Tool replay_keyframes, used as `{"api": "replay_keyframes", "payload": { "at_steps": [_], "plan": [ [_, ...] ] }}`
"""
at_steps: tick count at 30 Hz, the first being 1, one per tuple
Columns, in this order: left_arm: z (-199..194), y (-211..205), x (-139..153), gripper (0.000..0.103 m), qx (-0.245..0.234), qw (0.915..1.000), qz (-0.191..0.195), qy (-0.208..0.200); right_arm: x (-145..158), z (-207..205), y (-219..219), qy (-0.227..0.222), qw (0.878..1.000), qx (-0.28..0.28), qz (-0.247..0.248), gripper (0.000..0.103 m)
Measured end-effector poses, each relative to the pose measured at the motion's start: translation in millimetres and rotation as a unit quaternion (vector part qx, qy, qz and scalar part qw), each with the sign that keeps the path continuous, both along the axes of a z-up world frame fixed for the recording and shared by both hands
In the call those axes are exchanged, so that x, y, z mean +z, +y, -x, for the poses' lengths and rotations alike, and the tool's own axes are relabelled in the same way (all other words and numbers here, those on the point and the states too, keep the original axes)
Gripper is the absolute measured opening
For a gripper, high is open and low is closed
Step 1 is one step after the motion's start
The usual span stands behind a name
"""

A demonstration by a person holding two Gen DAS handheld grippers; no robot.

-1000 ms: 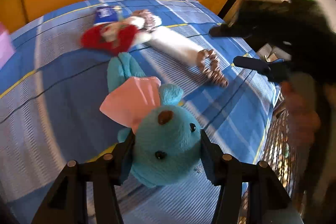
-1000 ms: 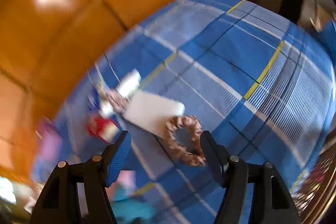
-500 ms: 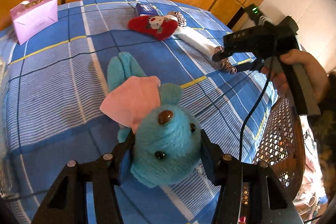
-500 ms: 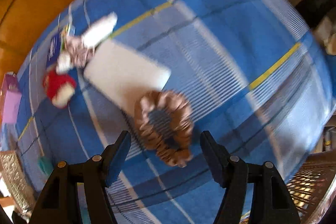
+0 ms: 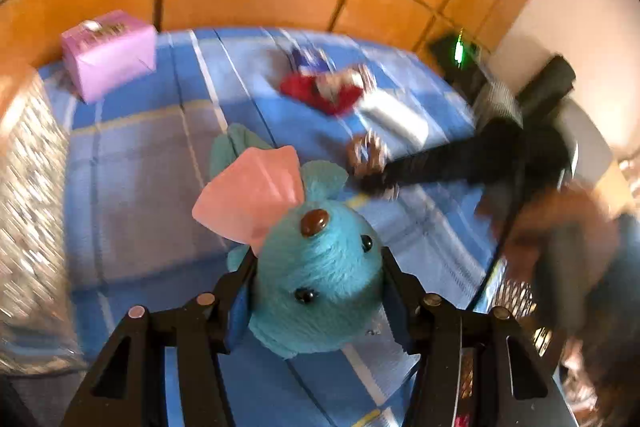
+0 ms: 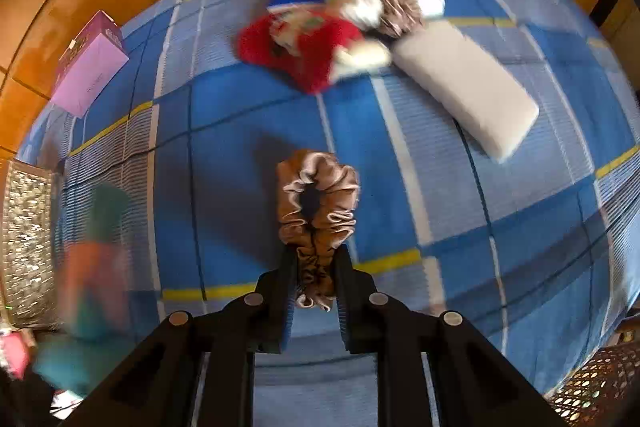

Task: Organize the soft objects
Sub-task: 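Lift the teal bear with the left gripper while the right gripper grasps the brown scrunchie, then carry the teal bear into the gold tray and open the left gripper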

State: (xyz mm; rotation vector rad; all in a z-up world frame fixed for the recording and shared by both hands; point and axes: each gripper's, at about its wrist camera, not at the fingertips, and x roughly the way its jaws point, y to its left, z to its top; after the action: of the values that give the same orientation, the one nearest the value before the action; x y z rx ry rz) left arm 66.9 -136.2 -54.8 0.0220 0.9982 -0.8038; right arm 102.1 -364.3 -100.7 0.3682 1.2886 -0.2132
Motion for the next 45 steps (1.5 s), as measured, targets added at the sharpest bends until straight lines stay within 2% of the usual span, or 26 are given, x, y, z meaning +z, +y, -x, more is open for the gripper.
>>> {"api": "replay_keyframes", "payload": {
  "at_steps": [7,12,16,21,25,28,33,39,42,45],
  "plan": [
    [-48.0,2.9,55.2,0.056,0.054,0.9976,0.013,-0.041,-0.6,7.1,19.6,-0.023,0.998,0.041,0.045,0.022],
    [-95.3,23.2,96.5,0.057,0.115,0.9897,0.012,-0.084,-1.6,7.7,38.9,-0.026,0.994,0.072,0.082,0.022],
    [-126.1,69.9,120.5,0.057,0.189,0.9760,0.002,-0.109,-5.8,0.9,58.9,-0.029,0.991,0.086,0.097,0.022],
    [-137.5,164.5,133.0,0.057,0.298,0.9450,-0.019,-0.135,-8.1,11.0,89.3,-0.029,0.986,0.102,0.125,0.022],
    [-119.3,247.1,125.7,0.058,0.365,0.9202,-0.037,-0.138,-2.5,11.7,98.4,-0.026,0.984,0.111,0.139,0.022],
    [-88.7,308.6,109.5,0.058,0.406,0.9027,-0.055,-0.131,-0.9,10.8,113.1,-0.025,0.979,0.124,0.158,0.022],
    [-26.7,378.4,79.3,0.058,0.460,0.8776,-0.069,-0.116,1.5,15.5,134.7,-0.028,0.972,0.142,0.187,0.021],
    [35.6,425.9,33.6,0.058,0.506,0.8553,-0.085,-0.074,4.0,19.3,147.8,-0.035,0.966,0.151,0.206,0.021],
    [57.0,426.1,12.5,0.058,0.517,0.8492,-0.091,-0.058,3.9,20.8,146.8,-0.037,0.966,0.151,0.207,0.021],
    [68.3,421.0,-0.8,0.059,0.519,0.8480,-0.097,-0.048,3.7,21.1,146.5,-0.038,0.966,0.149,0.209,0.021]
  ]
}}
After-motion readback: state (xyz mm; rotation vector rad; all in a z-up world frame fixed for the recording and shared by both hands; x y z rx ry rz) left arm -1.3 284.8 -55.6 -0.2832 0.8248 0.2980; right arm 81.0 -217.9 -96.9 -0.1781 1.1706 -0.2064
